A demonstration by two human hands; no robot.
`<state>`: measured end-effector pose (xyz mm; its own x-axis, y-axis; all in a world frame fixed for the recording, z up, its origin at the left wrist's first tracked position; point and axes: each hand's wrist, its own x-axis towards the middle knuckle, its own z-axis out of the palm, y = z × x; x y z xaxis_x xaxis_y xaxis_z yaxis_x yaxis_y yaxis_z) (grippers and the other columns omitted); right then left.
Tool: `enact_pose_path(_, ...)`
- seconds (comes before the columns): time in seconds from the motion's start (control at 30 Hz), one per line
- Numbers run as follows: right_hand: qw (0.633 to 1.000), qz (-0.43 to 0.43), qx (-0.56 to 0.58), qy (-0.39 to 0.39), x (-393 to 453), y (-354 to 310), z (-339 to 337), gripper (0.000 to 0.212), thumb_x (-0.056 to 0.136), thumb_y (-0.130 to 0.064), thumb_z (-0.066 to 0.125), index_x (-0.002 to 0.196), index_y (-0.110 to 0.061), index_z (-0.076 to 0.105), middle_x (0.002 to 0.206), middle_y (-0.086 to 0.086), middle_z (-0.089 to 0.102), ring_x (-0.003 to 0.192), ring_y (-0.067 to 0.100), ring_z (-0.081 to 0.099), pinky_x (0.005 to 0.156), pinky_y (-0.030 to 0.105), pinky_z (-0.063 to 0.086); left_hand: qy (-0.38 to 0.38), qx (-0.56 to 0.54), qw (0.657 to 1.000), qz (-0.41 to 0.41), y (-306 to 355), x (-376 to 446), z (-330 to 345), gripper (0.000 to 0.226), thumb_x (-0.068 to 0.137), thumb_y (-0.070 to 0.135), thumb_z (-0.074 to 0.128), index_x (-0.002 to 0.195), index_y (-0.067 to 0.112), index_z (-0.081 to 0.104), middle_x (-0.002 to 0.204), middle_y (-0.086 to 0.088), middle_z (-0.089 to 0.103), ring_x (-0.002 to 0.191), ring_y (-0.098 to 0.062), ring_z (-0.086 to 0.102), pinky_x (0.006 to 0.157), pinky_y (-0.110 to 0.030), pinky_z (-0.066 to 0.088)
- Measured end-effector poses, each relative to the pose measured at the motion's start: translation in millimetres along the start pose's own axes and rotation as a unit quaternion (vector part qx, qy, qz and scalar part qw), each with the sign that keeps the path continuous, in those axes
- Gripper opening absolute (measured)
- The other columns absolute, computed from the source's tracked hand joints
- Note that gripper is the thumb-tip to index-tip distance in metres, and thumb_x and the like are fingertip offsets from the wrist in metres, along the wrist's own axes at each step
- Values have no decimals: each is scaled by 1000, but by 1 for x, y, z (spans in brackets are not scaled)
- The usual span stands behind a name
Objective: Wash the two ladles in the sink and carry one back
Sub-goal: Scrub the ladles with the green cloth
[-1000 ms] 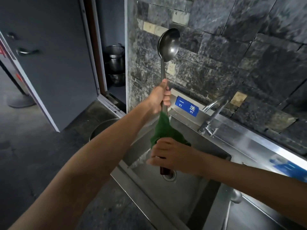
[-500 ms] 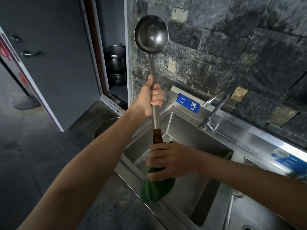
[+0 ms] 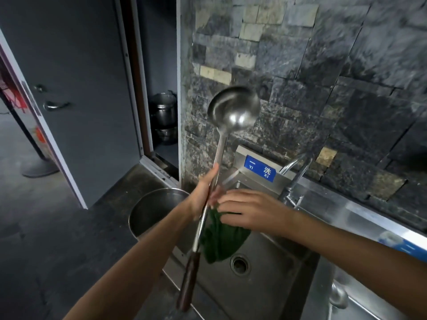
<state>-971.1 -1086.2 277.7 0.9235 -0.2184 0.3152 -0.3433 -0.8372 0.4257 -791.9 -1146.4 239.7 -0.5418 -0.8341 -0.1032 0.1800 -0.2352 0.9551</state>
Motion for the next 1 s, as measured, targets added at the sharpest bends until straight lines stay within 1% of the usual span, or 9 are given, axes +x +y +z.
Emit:
enact_pose_path(0.1, 989, 113, 55, -73, -21, 21, -16, 26, 87, -11, 71, 108, -27, 68, 114, -9, 67, 107, 13, 64, 76, 30, 61, 63, 104, 992, -20, -24, -13, -11, 78, 91, 74, 35, 43, 13, 33, 39, -4, 31, 33, -18, 32, 38, -23, 30)
enact_pose_path(0.2, 963, 271, -2, -15, -29, 41, -33, 38, 71, -14, 77, 105, -27, 68, 108, -5, 64, 97, 18, 62, 58, 32, 59, 118, 164, 979, 9, -47, -27, -10, 74, 91, 69, 43, 51, 6, 44, 44, -9, 36, 33, -18, 33, 37, -22, 28)
enact_pose_path(0.27, 917, 392, -66, 26, -24, 54, -43, 47, 63, -16, 82, 107, -26, 70, 108, 2, 59, 97, 24, 55, 64, 36, 54, 119, 162, 978, 49, -59, -35, -2, 68, 97, 57, 45, 63, -3, 49, 44, -6, 38, 32, -14, 33, 36, -19, 29)
enact_pose_path(0.37, 841, 518, -148, 46, -7, 65, -43, 46, 65, -20, 79, 109, -23, 69, 107, 10, 47, 95, 27, 46, 70, 37, 48, 118, 121, 983, 73, -67, -38, 20, 35, 102, 34, 45, 76, 12, 46, 48, 2, 35, 34, -8, 29, 32, -17, 25)
enact_pose_path(0.6, 659, 738, 1, 145, 44, 47, 4, 56, 69, -2, 76, 114, -19, 47, 118, 8, 38, 102, 31, 49, 55, 37, 45, 112, 185, 974, 67, -87, -29, 59, 19, 97, 41, 53, 78, 40, 53, 54, 9, 44, 46, -8, 39, 48, -28, 32)
enact_pose_path(0.73, 718, 673, 83, 157, 43, 39, 29, 58, 71, -4, 75, 121, -19, 50, 128, 8, 35, 121, 29, 42, 84, 39, 55, 163, 221, 957, 91, -90, -35, 61, 15, 96, 43, 53, 82, 38, 51, 53, 9, 49, 46, -9, 44, 55, -33, 36)
enact_pose_path(0.83, 792, 572, 183, 113, 29, 27, 41, 62, 77, -17, 62, 136, -18, 46, 142, 7, 28, 136, 28, 35, 111, 47, 42, 182, 287, 935, 102, -86, -38, 55, 15, 99, 44, 49, 85, 37, 50, 59, 15, 54, 51, -2, 48, 61, -34, 39)
enact_pose_path(0.93, 838, 526, 130, 67, 19, 14, 52, 71, 83, -46, 53, 147, -16, 40, 155, 13, 22, 144, 33, 22, 120, 53, 25, 177, 289, 933, 122, -81, -40, 57, 13, 100, 42, 47, 97, 35, 57, 71, 14, 61, 58, 2, 54, 66, -32, 44)
enact_pose_path(1.0, 850, 525, 26, 49, 13, 11, 55, 69, 88, -55, 51, 148, -21, 43, 153, 15, 29, 139, 34, 29, 115, 51, 29, 166, 260, 944, 120, -79, -41, 61, 11, 99, 42, 48, 96, 37, 57, 66, 9, 60, 53, -3, 53, 62, -34, 44)
